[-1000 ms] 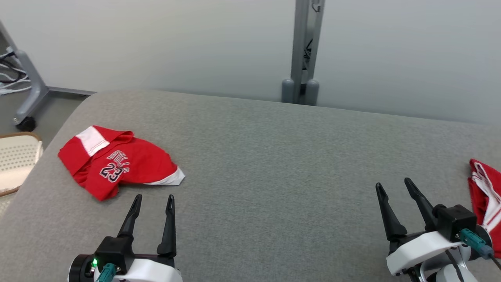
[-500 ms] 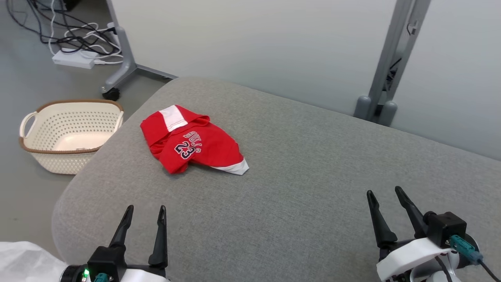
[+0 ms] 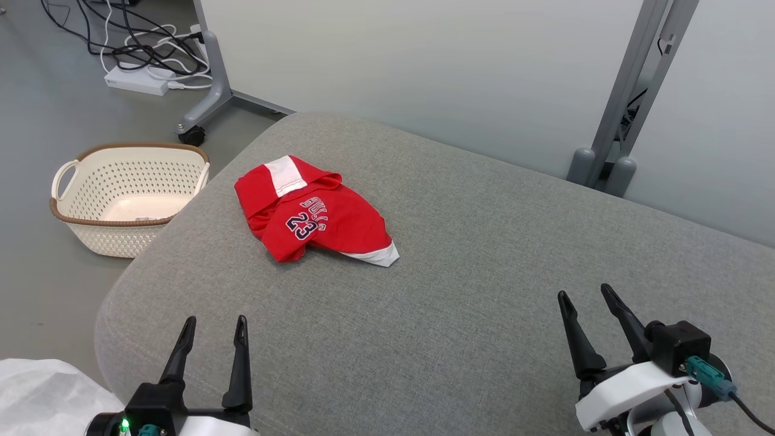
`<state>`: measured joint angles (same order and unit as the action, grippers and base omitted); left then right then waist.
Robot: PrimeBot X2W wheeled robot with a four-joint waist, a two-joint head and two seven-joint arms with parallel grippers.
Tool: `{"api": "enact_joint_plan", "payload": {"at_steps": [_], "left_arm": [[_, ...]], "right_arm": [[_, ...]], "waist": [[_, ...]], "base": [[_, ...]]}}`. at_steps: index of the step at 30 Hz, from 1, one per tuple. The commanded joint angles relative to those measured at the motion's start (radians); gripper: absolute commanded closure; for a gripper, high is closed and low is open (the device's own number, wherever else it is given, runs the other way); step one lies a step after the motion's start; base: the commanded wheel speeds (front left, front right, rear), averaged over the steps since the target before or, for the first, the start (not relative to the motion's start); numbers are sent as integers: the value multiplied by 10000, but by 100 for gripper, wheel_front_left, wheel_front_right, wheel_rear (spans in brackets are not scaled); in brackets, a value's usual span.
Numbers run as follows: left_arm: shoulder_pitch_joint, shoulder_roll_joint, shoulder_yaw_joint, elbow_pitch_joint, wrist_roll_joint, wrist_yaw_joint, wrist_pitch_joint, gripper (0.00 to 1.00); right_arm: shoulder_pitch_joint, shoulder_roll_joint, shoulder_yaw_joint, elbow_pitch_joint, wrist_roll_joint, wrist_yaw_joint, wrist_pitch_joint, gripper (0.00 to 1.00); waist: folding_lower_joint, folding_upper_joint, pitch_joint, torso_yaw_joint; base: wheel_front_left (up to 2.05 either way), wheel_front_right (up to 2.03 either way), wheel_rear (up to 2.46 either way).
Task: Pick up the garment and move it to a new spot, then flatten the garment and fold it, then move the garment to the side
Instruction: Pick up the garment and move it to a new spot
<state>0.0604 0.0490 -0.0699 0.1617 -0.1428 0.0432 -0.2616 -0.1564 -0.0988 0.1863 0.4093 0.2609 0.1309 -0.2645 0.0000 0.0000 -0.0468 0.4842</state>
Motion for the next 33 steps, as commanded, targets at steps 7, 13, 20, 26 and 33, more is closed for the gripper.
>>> {"api": "enact_joint_plan", "payload": {"at_steps": [7,13,20,26,33], "left_arm": [[99,34,-64,-48,-141,118,-30,0],[29,34,-127,-7,-163,101,-30,0],[-526,30,453,36,-31,-258,-30,0],[-1978,196,751,1111,-138,-935,-29,0],[-4215,632,1006,3617,-536,-1189,269,0]], "right_arm": [[-58,-123,79,101,84,-1,-4,0],[16,-119,74,90,79,-1,-4,0],[99,-315,-183,-215,-65,-1,-6,0],[-261,-781,-191,-684,-391,1,-4,0],[-904,-1224,216,-1302,-521,-1,1,0]], "waist": [[0,0,-30,-38],[0,0,-59,-68],[0,0,235,-78],[0,0,1107,-342],[0,0,2116,-979]], "base": [[0,0,0],[0,0,0],[0,0,0],[0,0,0],[0,0,0]]}}
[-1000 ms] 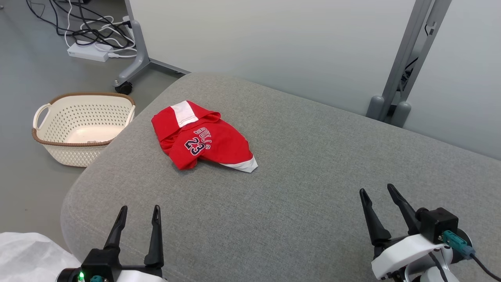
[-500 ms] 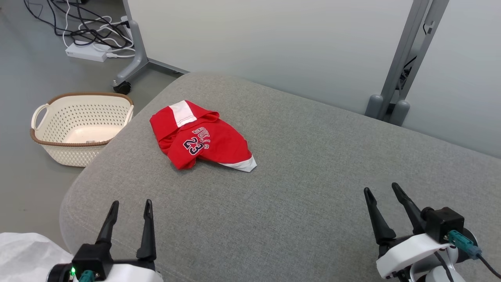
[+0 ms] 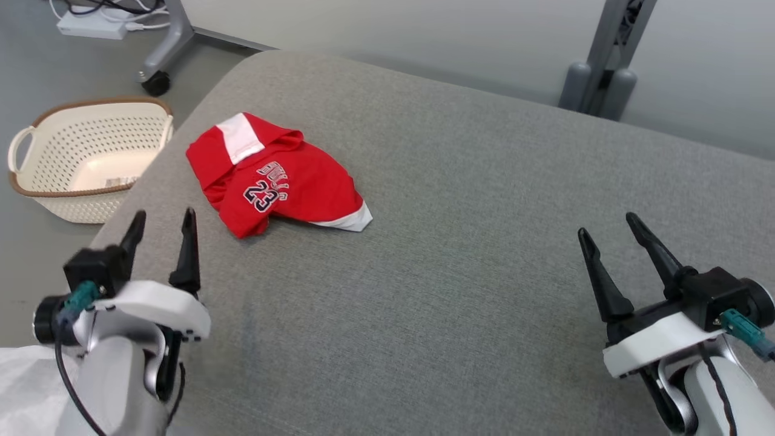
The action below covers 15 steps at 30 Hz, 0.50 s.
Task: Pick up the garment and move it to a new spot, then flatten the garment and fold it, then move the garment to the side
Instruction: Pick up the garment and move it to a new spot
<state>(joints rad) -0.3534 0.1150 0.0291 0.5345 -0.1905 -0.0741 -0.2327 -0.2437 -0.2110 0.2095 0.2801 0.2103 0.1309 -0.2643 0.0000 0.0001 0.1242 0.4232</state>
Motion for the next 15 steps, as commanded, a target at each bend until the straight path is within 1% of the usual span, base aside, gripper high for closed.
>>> {"api": "enact_joint_plan", "payload": {"at_steps": [1,3,5,8,13,15], "left_arm": [[-440,75,6,232,-78,-63,131,0],[-1202,227,66,817,-267,-141,429,0],[-1906,374,108,1483,-502,-254,991,0],[-2940,751,184,2263,-834,-384,1780,0],[-4150,1107,251,3466,-1459,-491,3222,0],[-4470,1288,200,3830,-1565,-521,3628,0]], "right_arm": [[-151,-141,42,-115,-9,-1,18,0],[-377,-256,168,-375,-22,1,59,0],[-549,-423,225,-602,-7,-1,121,0],[-784,-524,239,-792,109,-1,185,0],[-1037,-658,333,-931,199,-1,204,0],[-1084,-682,472,-911,216,1,186,0]], "waist": [[0,-1,567,-474],[0,-1,917,-710],[0,-1,1224,-949],[0,-1,1641,-1340],[0,-1,2164,-1891],[0,-1,2298,-2098]], "base": [[0,0,0],[0,0,0],[0,0,0],[0,0,0],[0,0,0],[0,0,0]]}}
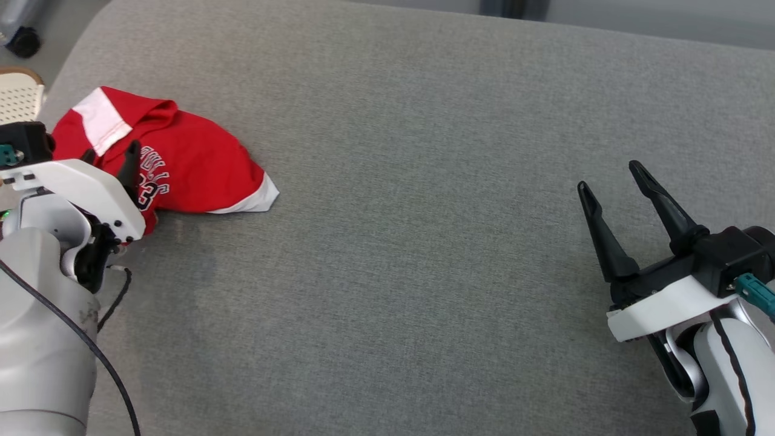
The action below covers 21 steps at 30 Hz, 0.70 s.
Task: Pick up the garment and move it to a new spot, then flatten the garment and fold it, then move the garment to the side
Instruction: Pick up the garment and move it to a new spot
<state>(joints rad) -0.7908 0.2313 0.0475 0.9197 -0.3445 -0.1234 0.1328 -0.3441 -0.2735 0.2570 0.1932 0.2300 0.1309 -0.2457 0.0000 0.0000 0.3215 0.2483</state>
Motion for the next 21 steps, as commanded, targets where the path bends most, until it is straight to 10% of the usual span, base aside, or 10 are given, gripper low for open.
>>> {"api": "enact_joint_plan", "payload": {"at_steps": [1,16,17,18,21], "left_arm": [[-255,172,-25,155,-37,-37,142,0],[-1146,593,-283,2175,17,470,1442,1],[-1188,586,-298,2225,-9,451,1456,62],[-1214,568,-300,2256,-46,429,1386,100],[-1293,561,-352,2307,-41,421,1112,100]], "right_arm": [[-129,-81,50,-20,42,-1,-10,0],[-490,-104,46,277,112,-1,-167,0],[-505,-94,38,293,102,-1,-175,0],[-507,-78,27,305,95,-1,-182,0],[-532,-27,-4,356,68,-1,-197,0]], "waist": [[0,0,381,-440],[0,0,793,-1094],[0,0,805,-1093],[0,0,808,-1087],[0,0,797,-1059]], "base": [[0,0,0],[0,0,0],[0,0,0],[0,0,0],[0,0,0]]}}
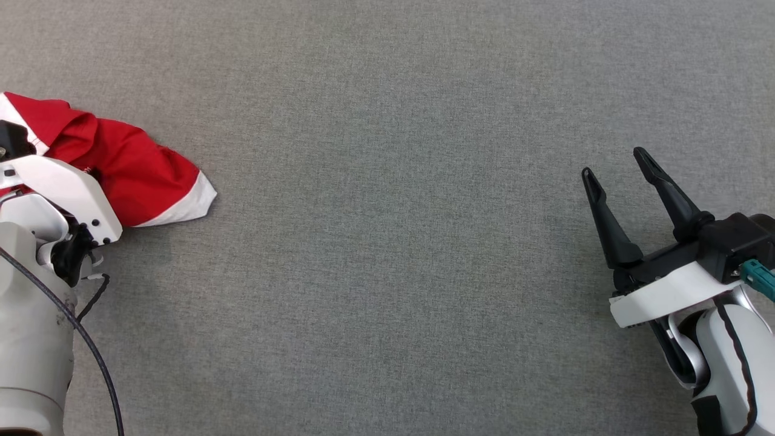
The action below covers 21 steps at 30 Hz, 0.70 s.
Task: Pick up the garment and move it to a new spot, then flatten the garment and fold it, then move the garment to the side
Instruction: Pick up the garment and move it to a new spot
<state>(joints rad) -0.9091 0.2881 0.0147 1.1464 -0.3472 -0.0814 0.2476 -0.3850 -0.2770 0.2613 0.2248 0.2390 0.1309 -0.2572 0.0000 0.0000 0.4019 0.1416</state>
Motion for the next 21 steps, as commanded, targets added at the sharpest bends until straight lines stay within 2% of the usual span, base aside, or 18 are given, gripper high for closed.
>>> {"api": "enact_joint_plan", "payload": {"at_steps": [1,6,10,16,19,21], "left_arm": [[-121,-9,-41,38,-5,1,-201,100],[-171,19,-152,-156,114,-12,-1070,100],[-132,-184,-311,-524,172,-175,-2300,100],[-91,-1043,-809,-1378,-176,-480,-3798,100],[39,-1613,-1288,-2027,-610,-492,-4000,100],[288,-1802,-1792,-2583,-967,-483,-3915,100]], "right_arm": [[-133,16,-47,60,-24,-1,-87,0],[-157,89,-38,217,-27,-1,-89,0],[-79,264,-22,418,-47,-1,-96,0],[80,527,-303,678,-112,-1,-95,0],[165,735,-513,702,-185,1,-96,0],[263,849,-662,738,-224,-1,-97,0]], "waist": [[0,0,-27,19],[0,0,-206,70],[0,0,-604,57],[0,0,-1384,-37],[0,0,-1747,-165],[0,0,-1969,-285]], "base": [[0,0,0],[0,0,0],[0,0,0],[0,0,0],[0,0,0],[0,0,0]]}}
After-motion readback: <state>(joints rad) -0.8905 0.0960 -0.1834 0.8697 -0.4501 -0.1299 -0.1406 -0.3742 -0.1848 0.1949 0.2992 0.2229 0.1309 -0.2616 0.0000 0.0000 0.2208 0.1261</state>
